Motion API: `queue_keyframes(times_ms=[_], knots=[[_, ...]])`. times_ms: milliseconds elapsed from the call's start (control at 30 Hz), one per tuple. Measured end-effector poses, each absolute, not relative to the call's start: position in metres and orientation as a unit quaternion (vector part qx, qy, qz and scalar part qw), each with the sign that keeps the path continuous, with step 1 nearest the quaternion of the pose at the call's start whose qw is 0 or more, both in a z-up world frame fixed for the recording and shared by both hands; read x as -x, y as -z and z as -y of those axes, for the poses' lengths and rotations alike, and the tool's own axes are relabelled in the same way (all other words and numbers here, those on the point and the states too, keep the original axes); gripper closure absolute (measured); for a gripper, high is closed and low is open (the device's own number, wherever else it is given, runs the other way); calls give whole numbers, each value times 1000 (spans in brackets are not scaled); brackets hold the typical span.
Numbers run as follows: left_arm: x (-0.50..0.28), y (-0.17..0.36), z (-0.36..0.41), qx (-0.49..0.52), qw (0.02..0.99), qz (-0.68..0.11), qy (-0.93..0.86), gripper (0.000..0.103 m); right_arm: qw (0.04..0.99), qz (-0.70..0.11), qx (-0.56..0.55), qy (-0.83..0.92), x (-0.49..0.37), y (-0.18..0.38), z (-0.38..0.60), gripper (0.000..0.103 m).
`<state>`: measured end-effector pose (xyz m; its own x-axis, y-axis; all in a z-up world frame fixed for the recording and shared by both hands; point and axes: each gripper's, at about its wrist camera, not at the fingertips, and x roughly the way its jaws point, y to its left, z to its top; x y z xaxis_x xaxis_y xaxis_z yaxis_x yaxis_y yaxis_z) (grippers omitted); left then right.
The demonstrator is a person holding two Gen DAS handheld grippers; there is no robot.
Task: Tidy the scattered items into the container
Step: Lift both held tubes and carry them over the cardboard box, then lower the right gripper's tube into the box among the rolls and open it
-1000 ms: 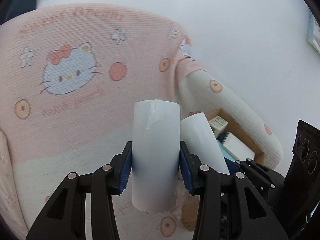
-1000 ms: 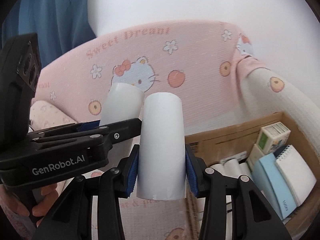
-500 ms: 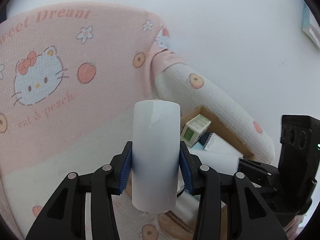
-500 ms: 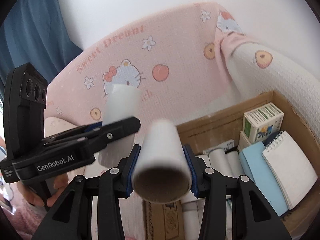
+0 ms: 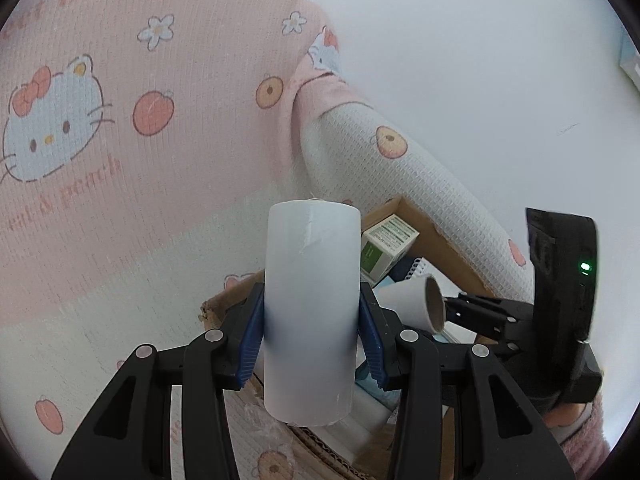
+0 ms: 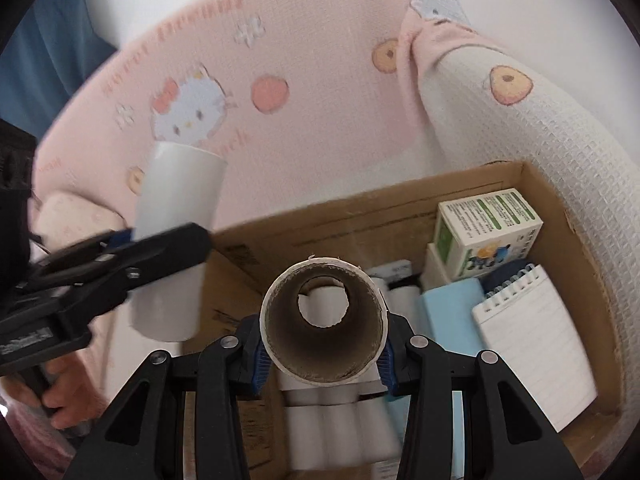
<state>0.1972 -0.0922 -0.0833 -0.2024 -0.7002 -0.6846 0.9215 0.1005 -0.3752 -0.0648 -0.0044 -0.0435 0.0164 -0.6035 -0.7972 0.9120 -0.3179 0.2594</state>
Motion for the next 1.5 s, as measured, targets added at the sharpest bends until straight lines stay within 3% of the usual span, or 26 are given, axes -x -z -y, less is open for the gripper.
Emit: queue_keyframes(times_ms=[367, 867, 1500], knots=[[-197, 107, 117, -146, 579, -475, 646, 55, 532, -217, -498, 649, 82, 66, 36, 63], [-187, 102, 125, -171, 570, -455, 662, 55, 556, -246, -494, 621, 75, 79, 44, 63], [-158, 128, 139, -224, 517, -492, 664, 55, 541, -284, -550, 570, 68, 95, 13, 63]])
